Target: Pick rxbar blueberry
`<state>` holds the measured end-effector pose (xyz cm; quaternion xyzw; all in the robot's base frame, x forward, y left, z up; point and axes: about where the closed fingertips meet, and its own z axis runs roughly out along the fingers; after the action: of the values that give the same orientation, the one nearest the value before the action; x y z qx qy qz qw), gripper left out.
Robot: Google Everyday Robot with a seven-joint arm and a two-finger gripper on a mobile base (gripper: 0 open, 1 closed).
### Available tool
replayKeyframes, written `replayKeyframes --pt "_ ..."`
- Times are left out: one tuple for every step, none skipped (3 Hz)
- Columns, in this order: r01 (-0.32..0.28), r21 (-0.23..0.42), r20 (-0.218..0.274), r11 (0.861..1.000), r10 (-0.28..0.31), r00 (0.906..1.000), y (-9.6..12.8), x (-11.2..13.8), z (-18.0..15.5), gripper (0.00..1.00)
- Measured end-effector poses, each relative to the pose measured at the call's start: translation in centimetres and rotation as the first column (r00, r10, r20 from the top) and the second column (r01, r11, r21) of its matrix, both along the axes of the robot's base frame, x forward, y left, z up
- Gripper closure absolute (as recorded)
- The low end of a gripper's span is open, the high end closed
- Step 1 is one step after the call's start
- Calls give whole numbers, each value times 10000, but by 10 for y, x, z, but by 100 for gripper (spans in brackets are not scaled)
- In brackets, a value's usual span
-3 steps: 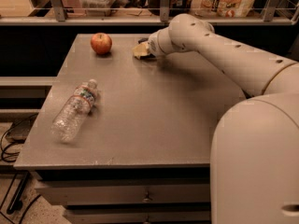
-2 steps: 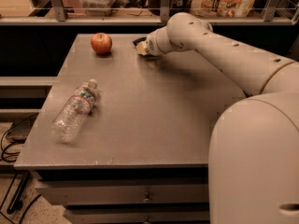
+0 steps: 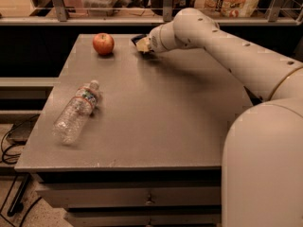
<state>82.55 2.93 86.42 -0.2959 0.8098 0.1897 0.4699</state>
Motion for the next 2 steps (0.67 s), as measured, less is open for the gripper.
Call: replayKeyframes --pt "-843 294 687 9960 821 9943 4 -7 58 100" --pt "-1636 45 1524 9865 1610 9751 0 -17 120 100"
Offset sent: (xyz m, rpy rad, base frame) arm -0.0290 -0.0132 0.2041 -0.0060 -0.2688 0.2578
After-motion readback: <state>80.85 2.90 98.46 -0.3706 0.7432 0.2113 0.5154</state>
